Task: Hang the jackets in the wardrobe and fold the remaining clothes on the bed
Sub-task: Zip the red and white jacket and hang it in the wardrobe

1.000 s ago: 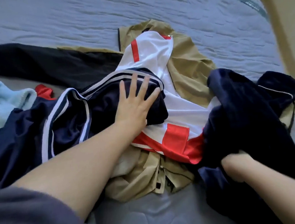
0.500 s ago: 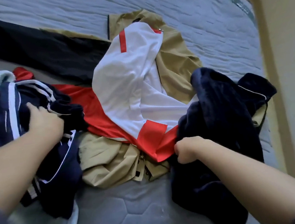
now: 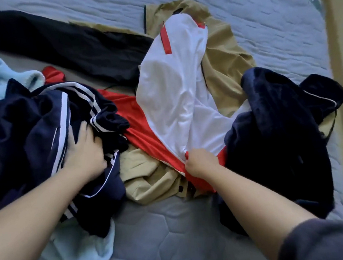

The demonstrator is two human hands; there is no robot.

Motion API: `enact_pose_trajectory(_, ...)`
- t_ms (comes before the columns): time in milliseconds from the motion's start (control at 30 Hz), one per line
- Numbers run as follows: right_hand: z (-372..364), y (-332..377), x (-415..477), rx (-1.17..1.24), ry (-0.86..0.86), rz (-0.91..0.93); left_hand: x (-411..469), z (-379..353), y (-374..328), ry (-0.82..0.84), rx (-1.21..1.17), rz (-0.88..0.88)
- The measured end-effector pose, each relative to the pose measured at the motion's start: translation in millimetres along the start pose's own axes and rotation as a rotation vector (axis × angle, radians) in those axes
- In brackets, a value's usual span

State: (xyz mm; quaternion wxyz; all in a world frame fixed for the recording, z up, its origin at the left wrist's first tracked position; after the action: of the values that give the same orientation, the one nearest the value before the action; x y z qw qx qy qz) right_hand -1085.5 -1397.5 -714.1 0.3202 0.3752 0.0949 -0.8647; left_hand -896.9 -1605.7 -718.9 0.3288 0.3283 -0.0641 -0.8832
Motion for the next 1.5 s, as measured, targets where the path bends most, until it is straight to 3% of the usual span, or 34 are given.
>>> enact_pose_trajectory(133, 33.2, -6.8, -43.9, 0.274, 0.124, -0.016, -74.6, 35.4, -35.0, -0.16, -0.697, -0.071)
enact_pose_trajectory(267, 98.5, 4.4, -89.4, 0.851, 0.003, -0.098, -148.2, 83.7, -82.5, -0.263, -0.998, -0.247)
enact_pose_trajectory(433, 188.1, 10.8, -187.4, 1.461, -0.034, -0.044, -207.4, 200.4, -112.0, -0.281, -1.463, -0.208)
enact_pose_trajectory(633, 315.6, -3.3, -353.6, 1.854, -0.071, 0.172, -306.7, 333.0, -90.9, -0.628, -1.538, -0.092)
enact_pose_trajectory(800, 392.5, -25.4, -486.4, 1.891, -0.154, 0.425, -390.3, 393.8, -60.8, -0.777, -1.614, 0.043)
enact_pose_trajectory(900, 414.6, -45.5, -556.1, 1.84, -0.178, 0.574, -451.8, 433.5, -34.7, -1.002, -1.616, 0.103)
enact_pose_trajectory(1067, 432.1, -86.3, -631.6, 1.764, -0.194, 0.649, -540.6, 496.2, -1.1, -1.26, -1.365, -0.091)
enact_pose_trajectory(1167, 433.2, -107.5, -655.9, 1.667, -0.124, 0.613, -584.8, 518.4, 0.2, -1.248, -1.061, -0.288)
enact_pose_trajectory(1300, 421.1, -134.1, -661.9, 1.271, -0.043, 0.399, -602.7, 524.3, 3.3, -1.202, -0.608, -0.267)
enact_pose_trajectory(1367, 412.6, -149.7, -664.0, 1.04, -0.097, 0.316, -610.7, 522.3, 12.4, -1.263, -0.596, -0.196)
enact_pose_trajectory(1500, 402.7, -177.5, -663.3, 0.902, -0.271, 0.235, -628.4, 528.5, 27.9, -1.389, -0.688, -0.184)
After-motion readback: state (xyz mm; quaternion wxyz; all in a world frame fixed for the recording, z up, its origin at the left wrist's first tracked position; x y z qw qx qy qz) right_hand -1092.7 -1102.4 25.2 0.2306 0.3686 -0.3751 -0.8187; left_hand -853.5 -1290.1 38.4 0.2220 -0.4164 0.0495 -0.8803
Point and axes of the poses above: each hand's wrist, its own x-axis towards the middle knuckle, its own z-axis out of the back of the hand, y = z × x, the point moved 4 cm from there along x, towards the middle knuckle, and after that the axes turned 3 degrees about y, right-handed, at the moved point
